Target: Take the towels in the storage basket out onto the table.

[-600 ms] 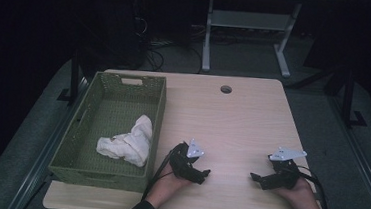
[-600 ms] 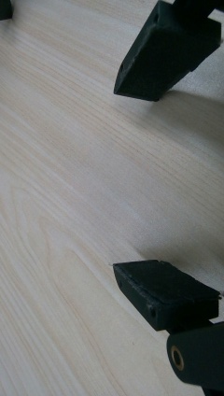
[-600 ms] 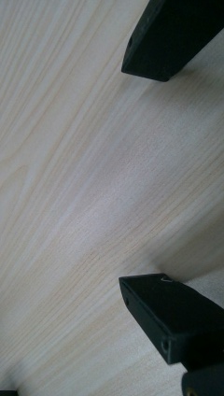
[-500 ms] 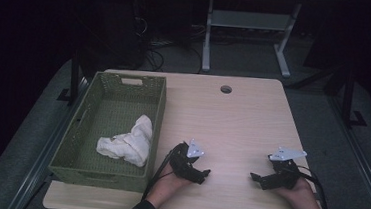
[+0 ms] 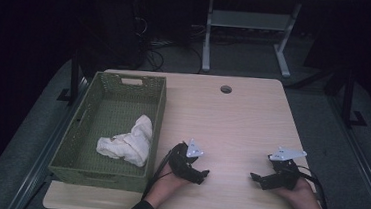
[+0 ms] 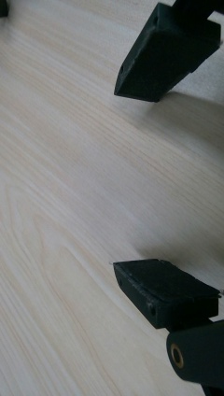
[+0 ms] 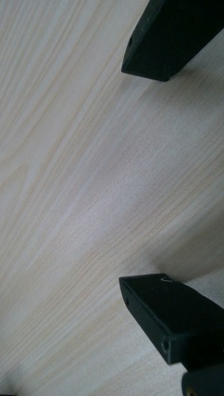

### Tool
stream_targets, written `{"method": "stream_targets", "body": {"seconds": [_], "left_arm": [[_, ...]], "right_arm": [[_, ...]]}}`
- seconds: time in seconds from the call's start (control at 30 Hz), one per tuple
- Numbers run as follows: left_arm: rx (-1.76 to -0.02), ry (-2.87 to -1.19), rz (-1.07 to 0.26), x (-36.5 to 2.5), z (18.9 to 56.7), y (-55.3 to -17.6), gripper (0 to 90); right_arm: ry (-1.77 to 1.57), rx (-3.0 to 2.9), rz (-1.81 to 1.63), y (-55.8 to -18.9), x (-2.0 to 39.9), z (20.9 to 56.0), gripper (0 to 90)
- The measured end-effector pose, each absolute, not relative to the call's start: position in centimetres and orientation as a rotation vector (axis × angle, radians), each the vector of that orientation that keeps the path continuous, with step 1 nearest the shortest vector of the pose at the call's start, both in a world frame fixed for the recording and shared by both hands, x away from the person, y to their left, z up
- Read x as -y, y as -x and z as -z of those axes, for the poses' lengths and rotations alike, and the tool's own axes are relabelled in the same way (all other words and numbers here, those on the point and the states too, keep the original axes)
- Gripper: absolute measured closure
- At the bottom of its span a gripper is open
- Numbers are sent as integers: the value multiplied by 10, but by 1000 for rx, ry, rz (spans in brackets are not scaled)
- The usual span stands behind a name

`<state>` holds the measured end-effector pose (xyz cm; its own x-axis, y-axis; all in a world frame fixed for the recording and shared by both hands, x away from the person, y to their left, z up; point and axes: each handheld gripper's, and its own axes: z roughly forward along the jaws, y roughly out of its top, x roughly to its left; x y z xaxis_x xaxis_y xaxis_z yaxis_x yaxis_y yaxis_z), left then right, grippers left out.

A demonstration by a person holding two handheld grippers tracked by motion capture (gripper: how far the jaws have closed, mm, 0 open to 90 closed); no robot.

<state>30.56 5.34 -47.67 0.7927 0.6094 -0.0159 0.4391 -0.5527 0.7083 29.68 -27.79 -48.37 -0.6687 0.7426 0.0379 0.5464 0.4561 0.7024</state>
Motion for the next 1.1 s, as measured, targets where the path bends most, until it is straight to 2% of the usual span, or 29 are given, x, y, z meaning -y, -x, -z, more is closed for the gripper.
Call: {"method": "stream_targets", "body": {"seconds": [1.1], "left_arm": [[-784,-2214,-313,-58,457,-304,127]], "right_arm": [[-1103,-2437,-1026,-296,278,484,5]]}}
